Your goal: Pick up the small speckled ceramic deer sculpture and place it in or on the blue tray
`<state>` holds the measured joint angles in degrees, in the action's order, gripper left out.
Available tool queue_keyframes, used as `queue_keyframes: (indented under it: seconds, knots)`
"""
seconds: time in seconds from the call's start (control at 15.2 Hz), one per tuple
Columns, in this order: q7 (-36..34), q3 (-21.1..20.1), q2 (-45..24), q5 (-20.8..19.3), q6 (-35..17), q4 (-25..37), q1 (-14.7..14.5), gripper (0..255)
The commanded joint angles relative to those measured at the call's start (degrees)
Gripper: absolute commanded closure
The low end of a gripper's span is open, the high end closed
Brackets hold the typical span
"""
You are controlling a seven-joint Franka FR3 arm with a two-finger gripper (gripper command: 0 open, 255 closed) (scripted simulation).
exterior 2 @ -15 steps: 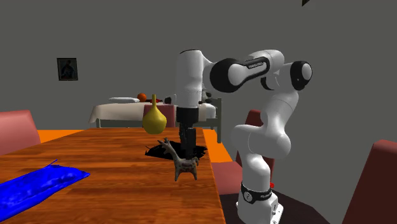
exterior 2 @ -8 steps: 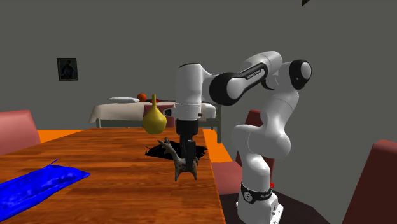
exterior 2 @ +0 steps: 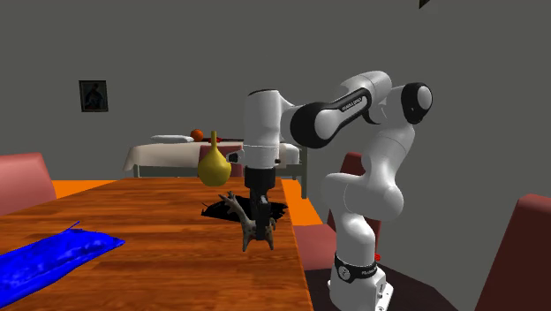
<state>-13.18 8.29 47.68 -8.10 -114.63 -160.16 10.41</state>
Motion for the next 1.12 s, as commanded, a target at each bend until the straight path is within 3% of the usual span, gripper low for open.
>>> queue_keyframes:
  seconds: [0.0,0.53,1.06]
  knots:
    - [0.0,0.0,0.0,0.0,0.0,0.0,0.0,255]
    - [0.0,0.0,0.0,0.0,0.0,0.0,0.0,255]
    - [0.2,-0.7,1.3,0.7,6.8,5.5,-0.3,255]
